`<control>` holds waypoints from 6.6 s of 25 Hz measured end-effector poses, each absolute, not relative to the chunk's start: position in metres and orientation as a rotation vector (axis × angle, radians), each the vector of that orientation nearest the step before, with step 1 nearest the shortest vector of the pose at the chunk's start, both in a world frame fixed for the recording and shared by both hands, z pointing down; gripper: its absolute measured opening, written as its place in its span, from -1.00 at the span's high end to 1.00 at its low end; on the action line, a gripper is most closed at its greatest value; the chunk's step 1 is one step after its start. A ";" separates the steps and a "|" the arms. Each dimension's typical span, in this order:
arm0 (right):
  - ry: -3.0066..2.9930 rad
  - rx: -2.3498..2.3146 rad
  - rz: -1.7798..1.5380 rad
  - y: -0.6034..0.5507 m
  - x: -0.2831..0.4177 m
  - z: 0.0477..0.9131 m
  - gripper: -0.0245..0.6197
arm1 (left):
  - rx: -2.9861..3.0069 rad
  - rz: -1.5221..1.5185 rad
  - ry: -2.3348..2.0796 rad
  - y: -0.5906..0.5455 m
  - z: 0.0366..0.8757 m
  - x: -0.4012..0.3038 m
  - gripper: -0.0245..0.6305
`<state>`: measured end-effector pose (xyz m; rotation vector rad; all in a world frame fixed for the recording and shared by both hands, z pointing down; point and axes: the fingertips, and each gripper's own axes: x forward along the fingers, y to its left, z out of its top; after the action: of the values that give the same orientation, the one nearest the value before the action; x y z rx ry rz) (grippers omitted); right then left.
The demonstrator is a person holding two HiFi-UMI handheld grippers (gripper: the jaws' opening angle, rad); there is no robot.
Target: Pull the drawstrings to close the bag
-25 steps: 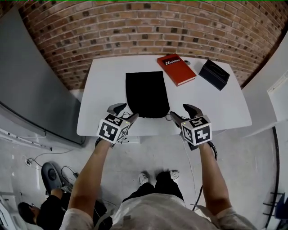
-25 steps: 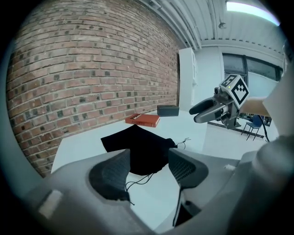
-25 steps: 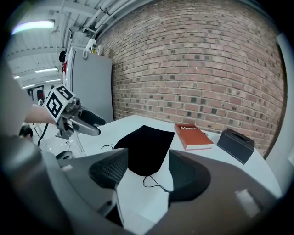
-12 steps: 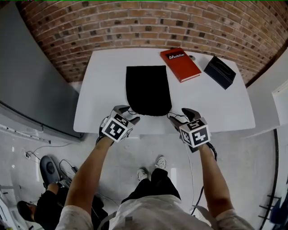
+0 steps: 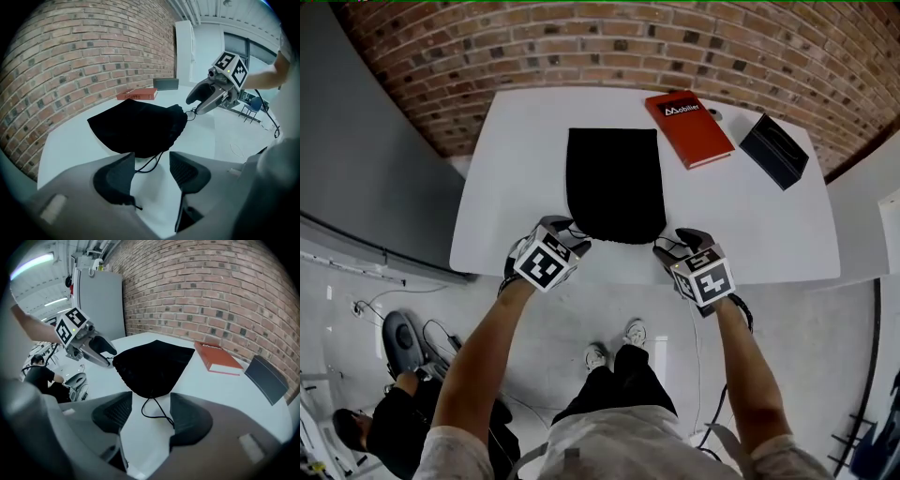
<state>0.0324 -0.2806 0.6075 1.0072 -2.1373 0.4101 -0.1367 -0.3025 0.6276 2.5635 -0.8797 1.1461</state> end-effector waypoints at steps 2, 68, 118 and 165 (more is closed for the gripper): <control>-2.133 0.994 0.420 -0.284 0.030 0.613 0.14 | 2.561 1.160 -0.869 -0.305 0.631 -0.138 0.24; -2.063 1.086 0.376 -0.300 0.038 0.573 0.91 | 2.502 1.206 -0.984 -0.305 0.575 -0.140 0.91; -2.383 1.382 -0.280 -0.407 0.042 0.297 0.91 | 2.742 0.792 -1.680 -0.399 0.304 -0.145 0.91; -2.351 1.649 -0.198 -0.417 0.082 0.278 0.91 | 2.593 0.633 -1.867 -0.400 0.293 -0.204 0.91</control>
<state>0.0816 -0.4166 0.2784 1.6490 -2.3512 -0.1978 -0.2037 -0.3998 0.2927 2.5931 -1.8668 0.6334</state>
